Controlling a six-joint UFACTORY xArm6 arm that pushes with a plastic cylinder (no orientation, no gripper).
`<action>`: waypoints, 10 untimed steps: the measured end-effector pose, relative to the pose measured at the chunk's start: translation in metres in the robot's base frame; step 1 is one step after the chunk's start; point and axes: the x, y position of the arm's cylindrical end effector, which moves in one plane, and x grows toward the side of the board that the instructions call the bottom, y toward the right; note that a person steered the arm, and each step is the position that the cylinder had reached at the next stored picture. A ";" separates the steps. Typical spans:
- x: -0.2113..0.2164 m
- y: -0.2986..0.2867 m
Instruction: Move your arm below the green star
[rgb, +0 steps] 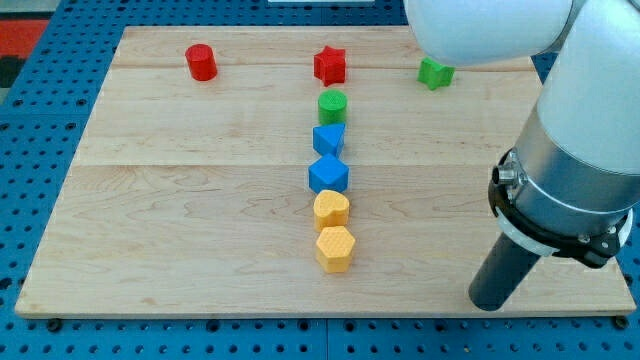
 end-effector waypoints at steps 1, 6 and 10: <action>0.000 0.001; -0.097 0.036; -0.224 -0.010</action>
